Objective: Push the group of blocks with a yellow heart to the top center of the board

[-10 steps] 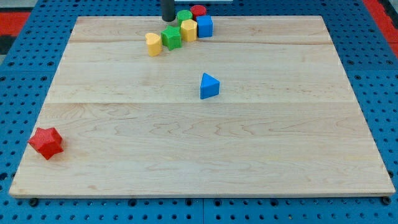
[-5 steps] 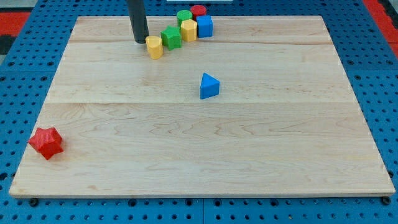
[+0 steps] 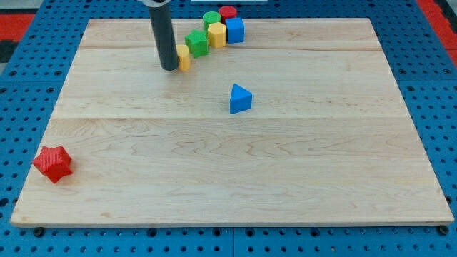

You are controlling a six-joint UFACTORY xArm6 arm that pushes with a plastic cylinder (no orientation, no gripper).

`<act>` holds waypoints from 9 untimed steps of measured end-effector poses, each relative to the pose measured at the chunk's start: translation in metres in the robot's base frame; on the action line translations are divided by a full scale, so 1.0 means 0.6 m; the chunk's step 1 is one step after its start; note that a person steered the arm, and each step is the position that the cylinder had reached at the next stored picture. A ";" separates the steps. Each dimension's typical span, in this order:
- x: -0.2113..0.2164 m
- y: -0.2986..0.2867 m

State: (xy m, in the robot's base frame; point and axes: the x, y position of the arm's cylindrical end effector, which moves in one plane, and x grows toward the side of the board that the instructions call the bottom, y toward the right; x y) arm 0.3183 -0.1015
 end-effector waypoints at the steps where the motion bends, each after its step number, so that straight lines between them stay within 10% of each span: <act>1: -0.040 0.001; 9: -0.105 0.062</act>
State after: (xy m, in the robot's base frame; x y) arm 0.2556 -0.0641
